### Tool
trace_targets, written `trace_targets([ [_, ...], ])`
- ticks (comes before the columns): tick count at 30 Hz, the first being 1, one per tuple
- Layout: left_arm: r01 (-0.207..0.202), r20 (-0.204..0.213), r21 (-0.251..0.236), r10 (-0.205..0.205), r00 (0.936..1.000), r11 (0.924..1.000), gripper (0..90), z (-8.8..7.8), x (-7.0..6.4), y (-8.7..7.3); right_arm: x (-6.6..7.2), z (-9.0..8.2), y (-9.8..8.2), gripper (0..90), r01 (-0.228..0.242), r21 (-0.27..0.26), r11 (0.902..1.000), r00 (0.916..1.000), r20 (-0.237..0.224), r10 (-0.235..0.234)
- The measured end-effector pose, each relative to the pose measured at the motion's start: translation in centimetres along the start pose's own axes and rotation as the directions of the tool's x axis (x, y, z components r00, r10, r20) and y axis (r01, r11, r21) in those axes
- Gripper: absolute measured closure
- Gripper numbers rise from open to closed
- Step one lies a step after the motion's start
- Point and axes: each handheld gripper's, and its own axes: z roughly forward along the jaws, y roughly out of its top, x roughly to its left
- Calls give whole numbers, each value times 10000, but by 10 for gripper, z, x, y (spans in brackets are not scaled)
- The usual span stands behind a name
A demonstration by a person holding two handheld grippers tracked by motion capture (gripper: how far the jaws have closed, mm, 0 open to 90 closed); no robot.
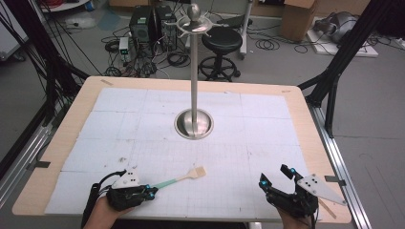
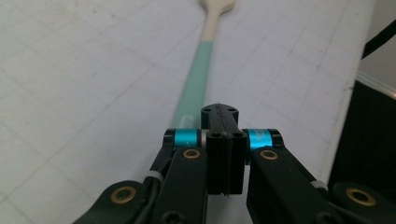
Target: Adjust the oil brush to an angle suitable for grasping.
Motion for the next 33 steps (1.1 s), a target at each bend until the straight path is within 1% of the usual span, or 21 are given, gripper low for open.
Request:
trace_targets([
  [4, -57, -479, 120, 62, 9988, 9999, 896, -1, 5, 3, 0, 0, 0, 195, -30, -5, 10000, 10000, -10, 30],
  [5, 63, -697, 70, -58, 9975, 10000, 896, 0, 6, 4, -1, 0, 0, 195, -24, -6, 10000, 10000, -23, 24],
  [7, 319, -1231, 4, -316, 9919, 9995, 895, 3, 11, 7, 0, 1, 0, 197, -74, 35, 10000, 10000, -47, 75],
  [9, 470, -1791, 4, -461, 9827, 9989, 895, 7, 16, 13, 0, 2, 0, 207, -32, 72, 10000, 10000, -82, 32],
  [10, 470, -1791, 4, -461, 9827, 9989, 895, 7, 16, 13, 0, 2, 0, 207, -32, 72, 10000, 10000, -82, 32],
  [11, 548, -2110, 58, -523, 9761, 9985, 895, 11, 21, 18, 1, 1, 0, 216, 14, 95, 10000, 9999, -111, -13],
  [12, 548, -2110, 58, -523, 9761, 9985, 895, 11, 21, 18, 1, 1, 0, 216, 14, 95, 10000, 9999, -111, -13],
  [13, 751, -2290, 28, -724, 9707, 9972, 895, 16, 25, 23, -1, 0, 0, 223, -59, 64, 10000, 9999, -115, 59],
  [14, 751, -2290, 28, -724, 9707, 9972, 895, 16, 25, 23, -1, 0, 0, 222, -159, 53, 9999, 9998, -108, 160],
  [15, 882, -2451, -11, -858, 9657, 9961, 895, 20, 30, 27, -3, 0, 0, 222, -173, 18, 9998, 9998, -117, 173],
  [16, 882, -2451, -11, -858, 9657, 9961, 895, 20, 30, 27, -3, 0, 0, 222, -173, 18, 9998, 9998, -117, 173],
  [17, 967, -2633, -44, -945, 9601, 9953, 895, 24, 33, 31, -3, -1, -1, 222, -278, 43, 9996, 9996, -97, 278],
  [18, 967, -2633, -44, -945, 9601, 9953, 896, 24, 33, 31, -3, -1, -1, 222, -278, 43, 9996, 9996, -97, 278],
  [20, 975, -2772, -100, -964, 9560, 9952, 895, 28, 36, 34, -2, 0, 0, 225, -207, 58, 9998, 9997, -128, 208],
  [23, 1137, -2986, -652, -1281, 9457, 9914, 866, 24, 40, 35, -2, -1, -1, 228, -215, 88, 9997, 9996, -168, 217],
  [26, 1007, -3084, -940, -1252, 9430, 9905, 862, 15, 42, 34, -3, -1, -1, 228, -259, 45, 9997, 9996, -141, 259],
  [27, 1058, -3270, -1084, -1360, 9352, 9885, 863, 6, 47, 31, -4, -2, -1, 228, -256, 15, 9997, 9996, -137, 257],
  [29, 1257, -3490, -1181, -1597, 9234, 9850, 863, 0, 54, 26, -4, -2, -1, 229, -341, 11, 9994, 9993, -126, 341],
  [30, 1315, -3586, -1130, -1639, 9190, 9849, 865, -3, 59, 24, -4, -2, 0, 229, -328, 11, 9995, 9994, -114, 328],
  [31, 1315, -3586, -1130, -1639, 9190, 9849, 865, -3, 59, 24, -4, -1, 0, 230, -336, 11, 9994, 9994, -119, 336],
  [33, 1430, -3829, -1236, -1801, 9061, 9820, 875, -4, 71, 21, -3, 0, 0, 230, -317, 52, 9995, 9994, -145, 317],
])
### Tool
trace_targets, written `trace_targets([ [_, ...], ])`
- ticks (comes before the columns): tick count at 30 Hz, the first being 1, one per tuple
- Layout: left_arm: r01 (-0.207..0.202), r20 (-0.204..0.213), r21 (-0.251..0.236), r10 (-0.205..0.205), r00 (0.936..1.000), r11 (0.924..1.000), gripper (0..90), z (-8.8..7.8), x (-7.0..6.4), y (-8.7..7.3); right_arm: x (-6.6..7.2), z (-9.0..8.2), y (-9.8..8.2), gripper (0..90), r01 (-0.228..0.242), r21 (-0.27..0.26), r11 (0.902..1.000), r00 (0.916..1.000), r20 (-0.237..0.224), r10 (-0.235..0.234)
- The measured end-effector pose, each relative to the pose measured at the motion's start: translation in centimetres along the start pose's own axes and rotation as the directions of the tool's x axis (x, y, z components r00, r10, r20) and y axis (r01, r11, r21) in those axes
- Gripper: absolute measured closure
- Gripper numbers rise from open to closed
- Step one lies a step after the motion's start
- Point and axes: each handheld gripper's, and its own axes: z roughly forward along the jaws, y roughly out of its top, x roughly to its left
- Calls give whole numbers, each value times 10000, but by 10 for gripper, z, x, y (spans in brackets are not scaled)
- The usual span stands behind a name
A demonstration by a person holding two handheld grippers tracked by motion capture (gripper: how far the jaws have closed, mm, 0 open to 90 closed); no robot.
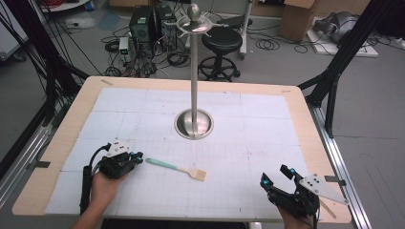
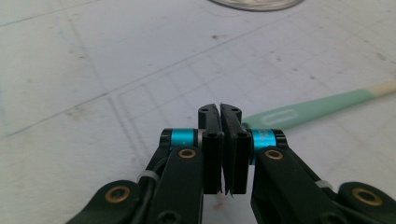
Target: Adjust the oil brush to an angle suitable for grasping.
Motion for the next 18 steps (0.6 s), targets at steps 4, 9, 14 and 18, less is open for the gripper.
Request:
trace_targets([
  [4, -289, -84, 318, 292, 9995, 9991, 889, 17, 6, -1, 1, 1, 0, 230, 16, 65, 10000, 10000, -68, -15],
  [9, -471, 282, 494, 457, 9986, 9977, 896, 18, 2, 2, -1, 1, -1, 230, -59, 30, 10000, 10000, -16, 59],
  [14, -464, 805, 409, 430, 9958, 9981, 895, 20, -14, 2, -1, 2, 0, 230, 6, 40, 10000, 10000, -21, -6],
  [18, -172, 1159, 313, 135, 9932, 9994, 895, 26, -26, 4, 1, 1, 0, 230, 6, 48, 10000, 10000, 86, -7],
])
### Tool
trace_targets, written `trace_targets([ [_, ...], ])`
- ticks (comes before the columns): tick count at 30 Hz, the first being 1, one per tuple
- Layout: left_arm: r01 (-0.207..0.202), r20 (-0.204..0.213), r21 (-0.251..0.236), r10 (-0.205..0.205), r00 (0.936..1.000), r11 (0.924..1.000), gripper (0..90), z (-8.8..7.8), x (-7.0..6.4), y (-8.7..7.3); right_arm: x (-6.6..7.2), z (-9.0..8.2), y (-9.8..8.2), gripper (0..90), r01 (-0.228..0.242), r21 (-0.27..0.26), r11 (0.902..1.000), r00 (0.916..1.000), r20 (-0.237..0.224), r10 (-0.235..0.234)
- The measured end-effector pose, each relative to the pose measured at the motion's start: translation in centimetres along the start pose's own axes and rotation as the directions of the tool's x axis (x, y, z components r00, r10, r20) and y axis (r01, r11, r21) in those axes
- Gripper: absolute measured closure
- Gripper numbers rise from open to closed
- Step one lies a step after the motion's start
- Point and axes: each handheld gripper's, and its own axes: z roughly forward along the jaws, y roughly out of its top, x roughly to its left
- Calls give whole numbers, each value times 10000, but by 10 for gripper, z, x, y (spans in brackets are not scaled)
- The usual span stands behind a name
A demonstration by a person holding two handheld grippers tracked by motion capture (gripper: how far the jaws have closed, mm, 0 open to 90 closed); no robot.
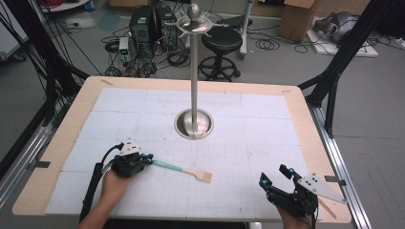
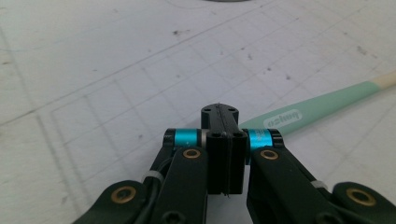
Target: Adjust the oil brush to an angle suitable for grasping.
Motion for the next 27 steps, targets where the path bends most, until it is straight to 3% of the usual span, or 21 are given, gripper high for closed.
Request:
trace_targets([
  [1, 0, 0, 0, 0, 10000, 10000, 895, 0, 0, 0, -1, -1, 0, 230, -15, -47, 10000, 10000, 19, 15],
  [6, -415, 629, 110, 407, 9972, 9991, 895, 14, -30, 8, -4, -3, 0, 230, -192, -131, 9997, 9998, 69, 193],
  [8, -830, 664, 173, 817, 9944, 9964, 896, 20, -42, 12, -4, -3, 0, 230, -195, -111, 9997, 9998, 76, 196],
  [9, -830, 664, 173, 817, 9944, 9964, 895, 20, -42, 12, -4, -3, 0, 230, -195, -111, 9997, 9998, 76, 196],
  [10, -895, 823, 239, 873, 9928, 9957, 895, 25, -51, 15, -4, -3, -1, 230, -211, -77, 9997, 9998, 58, 212],
  [14, -907, 1046, 160, 886, 9906, 9957, 894, 33, -68, 18, -4, -3, 0, 230, -160, -128, 9998, 9999, 54, 161],
  [19, -975, 1294, 150, 947, 9870, 9951, 892, 39, -81, 21, -4, -3, -1, 229, -204, -25, 9998, 9998, 38, 204],
  [22, -1095, 1688, 134, 1057, 9800, 9939, 837, 38, -83, 21, -3, -3, -1, 228, -132, -45, 9999, 9999, 15, 132],
  [24, -1185, 1705, -17, 1171, 9784, 9930, 800, 32, -79, 21, -3, -4, -1, 219, -96, -129, 9999, 9999, -36, 96],
  [26, -1010, 1666, -278, 1042, 9805, 9945, 741, 27, -76, 20, -4, -4, -1, 213, -26, -144, 9999, 10000, -84, 25],
  [27, -406, 1493, -695, 506, 9875, 9968, 677, 16, -65, 20, -4, -3, -1, 209, 52, -136, 9999, 9999, -102, -53],
])
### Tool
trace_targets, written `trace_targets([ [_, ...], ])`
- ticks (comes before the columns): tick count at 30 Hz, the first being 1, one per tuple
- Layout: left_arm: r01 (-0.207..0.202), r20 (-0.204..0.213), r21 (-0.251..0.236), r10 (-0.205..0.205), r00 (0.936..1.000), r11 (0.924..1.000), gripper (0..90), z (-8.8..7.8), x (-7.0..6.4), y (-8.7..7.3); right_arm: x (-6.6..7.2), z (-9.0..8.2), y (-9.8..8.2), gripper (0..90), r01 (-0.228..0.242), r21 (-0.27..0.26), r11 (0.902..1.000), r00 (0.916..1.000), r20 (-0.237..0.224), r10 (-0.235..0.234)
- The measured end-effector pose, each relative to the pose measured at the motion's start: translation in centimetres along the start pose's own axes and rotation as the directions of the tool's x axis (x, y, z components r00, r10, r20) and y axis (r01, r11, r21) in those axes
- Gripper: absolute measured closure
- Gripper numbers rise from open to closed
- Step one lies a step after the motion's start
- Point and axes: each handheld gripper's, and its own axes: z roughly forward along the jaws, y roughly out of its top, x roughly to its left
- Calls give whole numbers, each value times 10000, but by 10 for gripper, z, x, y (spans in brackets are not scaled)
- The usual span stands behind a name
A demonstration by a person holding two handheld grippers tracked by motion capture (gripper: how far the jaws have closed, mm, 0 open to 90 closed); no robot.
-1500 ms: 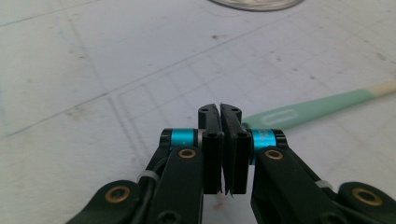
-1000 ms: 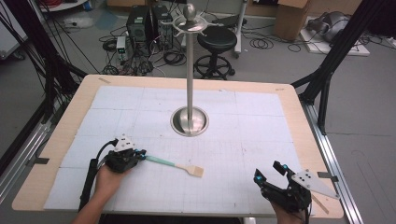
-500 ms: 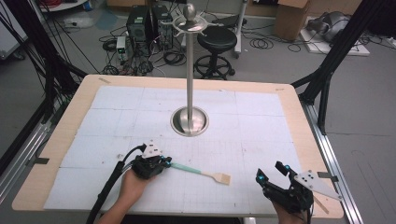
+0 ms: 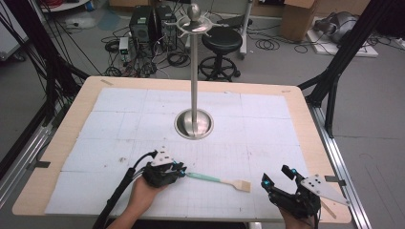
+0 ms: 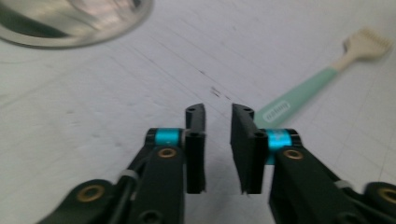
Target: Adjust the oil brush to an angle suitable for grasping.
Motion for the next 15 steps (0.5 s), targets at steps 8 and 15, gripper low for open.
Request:
trace_targets([
  [8, 654, -166, -2127, -705, 9974, 9749, 377, -61, 40, -5, 1, 6, 0, 190, 937, -123, 9955, 9941, -543, -943],
  [15, 630, 191, -2709, -601, 9980, 9605, 209, -99, 55, -14, 2, 9, 1, 175, 281, -149, 9995, 9987, -431, -287],
])
